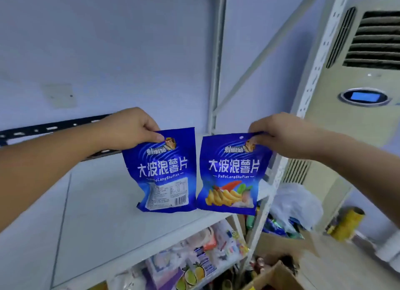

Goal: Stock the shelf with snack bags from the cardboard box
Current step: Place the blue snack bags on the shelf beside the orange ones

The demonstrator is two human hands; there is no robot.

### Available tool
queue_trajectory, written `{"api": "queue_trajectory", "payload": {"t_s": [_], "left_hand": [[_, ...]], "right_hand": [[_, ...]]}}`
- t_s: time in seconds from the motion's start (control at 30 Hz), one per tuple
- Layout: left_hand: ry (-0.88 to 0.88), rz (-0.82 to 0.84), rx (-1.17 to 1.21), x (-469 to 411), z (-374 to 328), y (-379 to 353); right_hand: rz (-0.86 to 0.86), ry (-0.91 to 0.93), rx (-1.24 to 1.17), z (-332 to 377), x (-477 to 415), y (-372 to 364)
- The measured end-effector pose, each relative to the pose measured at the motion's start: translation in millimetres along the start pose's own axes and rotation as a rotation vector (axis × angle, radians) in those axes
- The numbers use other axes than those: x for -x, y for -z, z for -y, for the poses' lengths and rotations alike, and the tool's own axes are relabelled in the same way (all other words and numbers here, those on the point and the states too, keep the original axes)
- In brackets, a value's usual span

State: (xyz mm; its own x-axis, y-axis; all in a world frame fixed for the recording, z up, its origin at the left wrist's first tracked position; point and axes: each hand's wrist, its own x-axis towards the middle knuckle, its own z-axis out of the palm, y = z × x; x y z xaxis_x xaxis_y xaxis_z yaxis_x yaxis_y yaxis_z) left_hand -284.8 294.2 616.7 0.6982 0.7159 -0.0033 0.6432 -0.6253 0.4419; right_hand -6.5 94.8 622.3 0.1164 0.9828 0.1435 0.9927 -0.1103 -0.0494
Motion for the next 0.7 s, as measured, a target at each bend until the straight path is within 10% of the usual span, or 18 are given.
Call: {"api": "queue_trajectory", "payload": {"t_s": [0.7], "left_hand": [[0.34,-0.132,-0.038,186.5,323.4,149.6]], "right_hand": [[0.072,0.238,-0.32,314.4,-163.0,-66.6]]}}
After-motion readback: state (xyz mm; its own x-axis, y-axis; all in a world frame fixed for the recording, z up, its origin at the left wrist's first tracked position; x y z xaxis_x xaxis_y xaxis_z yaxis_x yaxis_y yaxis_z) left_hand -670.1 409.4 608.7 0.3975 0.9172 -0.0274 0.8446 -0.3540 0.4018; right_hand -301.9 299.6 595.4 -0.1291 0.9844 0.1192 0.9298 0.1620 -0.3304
